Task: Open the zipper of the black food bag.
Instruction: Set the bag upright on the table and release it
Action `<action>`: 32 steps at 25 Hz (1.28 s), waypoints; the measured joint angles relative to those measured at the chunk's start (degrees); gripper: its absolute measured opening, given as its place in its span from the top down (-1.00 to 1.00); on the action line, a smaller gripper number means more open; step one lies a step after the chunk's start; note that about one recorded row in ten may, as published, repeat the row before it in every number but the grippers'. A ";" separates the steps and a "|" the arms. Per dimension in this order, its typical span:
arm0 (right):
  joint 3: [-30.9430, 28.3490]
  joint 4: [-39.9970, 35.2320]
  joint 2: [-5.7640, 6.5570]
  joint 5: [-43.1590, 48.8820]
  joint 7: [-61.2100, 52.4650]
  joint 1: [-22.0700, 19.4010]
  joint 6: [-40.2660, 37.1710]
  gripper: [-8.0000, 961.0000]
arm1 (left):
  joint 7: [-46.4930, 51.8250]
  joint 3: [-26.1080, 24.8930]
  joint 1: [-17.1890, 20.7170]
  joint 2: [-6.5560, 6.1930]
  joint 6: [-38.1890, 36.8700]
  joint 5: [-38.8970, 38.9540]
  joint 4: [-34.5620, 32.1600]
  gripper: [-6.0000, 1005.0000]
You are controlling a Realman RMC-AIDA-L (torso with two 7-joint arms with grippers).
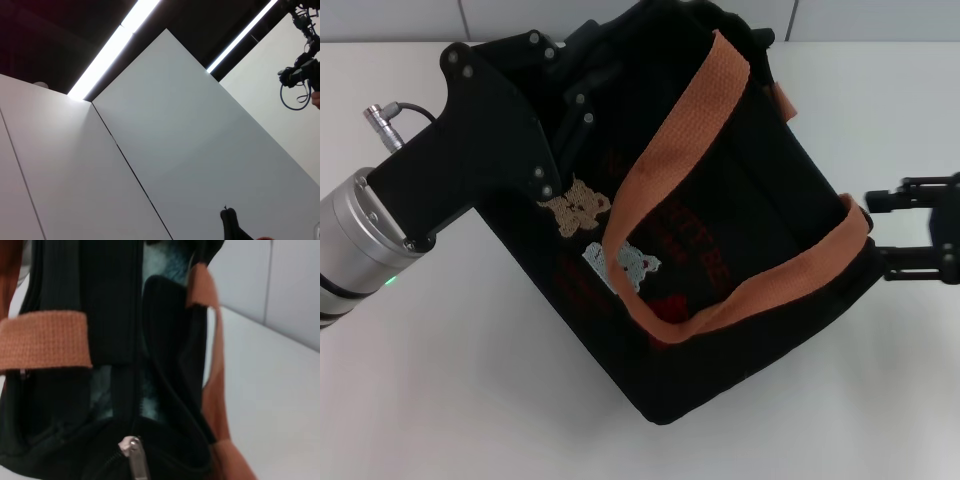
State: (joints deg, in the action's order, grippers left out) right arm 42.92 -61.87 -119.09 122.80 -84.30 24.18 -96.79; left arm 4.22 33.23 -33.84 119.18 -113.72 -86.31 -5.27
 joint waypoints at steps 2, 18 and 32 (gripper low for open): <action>1.39 0.50 -0.02 0.04 0.06 0.26 1.19 -0.50 | 0.00 -0.02 0.00 -0.01 0.00 0.00 0.00 0.70; 11.60 -3.51 -0.56 -8.37 -4.79 0.73 16.95 0.66 | 0.00 -0.08 0.50 0.00 1.50 -0.01 4.70 0.70; 13.03 -7.63 -0.40 -9.50 -12.72 3.39 28.41 0.88 | 1.20 -0.10 1.25 -0.01 16.32 -0.44 18.79 0.70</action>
State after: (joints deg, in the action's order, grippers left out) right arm 55.95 -69.50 -119.49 113.30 -97.02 27.57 -68.38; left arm 5.42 33.13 -32.60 119.17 -97.40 -86.76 13.52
